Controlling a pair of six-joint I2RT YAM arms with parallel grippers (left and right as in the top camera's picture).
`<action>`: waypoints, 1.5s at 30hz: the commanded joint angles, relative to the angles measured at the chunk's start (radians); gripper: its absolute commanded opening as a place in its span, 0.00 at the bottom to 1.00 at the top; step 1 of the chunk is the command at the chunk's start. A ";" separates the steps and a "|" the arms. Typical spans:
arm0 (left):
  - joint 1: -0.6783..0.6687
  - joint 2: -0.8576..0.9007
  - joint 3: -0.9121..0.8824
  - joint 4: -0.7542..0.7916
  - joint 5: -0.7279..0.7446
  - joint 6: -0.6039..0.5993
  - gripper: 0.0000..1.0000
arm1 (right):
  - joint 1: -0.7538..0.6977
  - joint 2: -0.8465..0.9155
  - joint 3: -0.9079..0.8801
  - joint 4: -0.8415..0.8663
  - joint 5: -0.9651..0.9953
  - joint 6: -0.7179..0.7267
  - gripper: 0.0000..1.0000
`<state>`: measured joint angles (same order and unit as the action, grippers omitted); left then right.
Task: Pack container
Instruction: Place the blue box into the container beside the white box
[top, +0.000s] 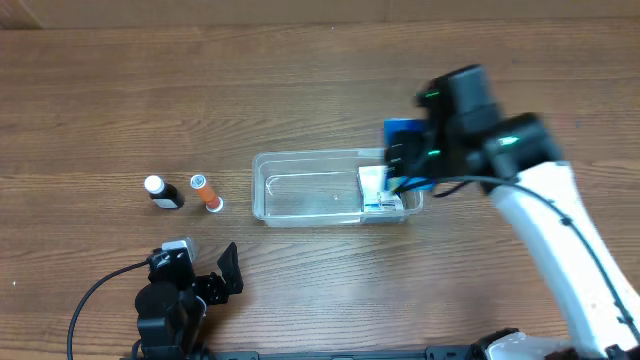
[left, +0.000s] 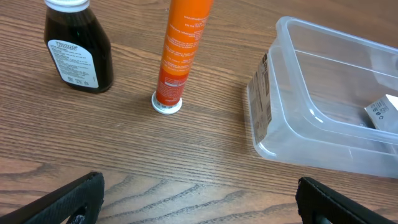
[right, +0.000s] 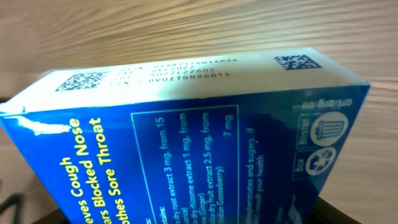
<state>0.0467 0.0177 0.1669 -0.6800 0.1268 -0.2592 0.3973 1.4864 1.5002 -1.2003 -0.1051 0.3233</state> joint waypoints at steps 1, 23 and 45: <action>0.005 -0.009 -0.006 0.004 -0.007 -0.010 1.00 | 0.164 0.079 -0.031 0.054 0.111 0.176 0.64; 0.005 -0.009 -0.006 0.004 -0.007 -0.010 1.00 | 0.243 0.374 -0.061 0.210 0.101 0.279 0.78; 0.005 -0.009 -0.006 0.004 -0.007 -0.010 1.00 | -0.336 -0.073 0.033 0.082 0.236 0.130 1.00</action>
<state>0.0467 0.0177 0.1669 -0.6800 0.1268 -0.2592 0.2352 1.4364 1.5196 -1.1023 0.1081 0.5262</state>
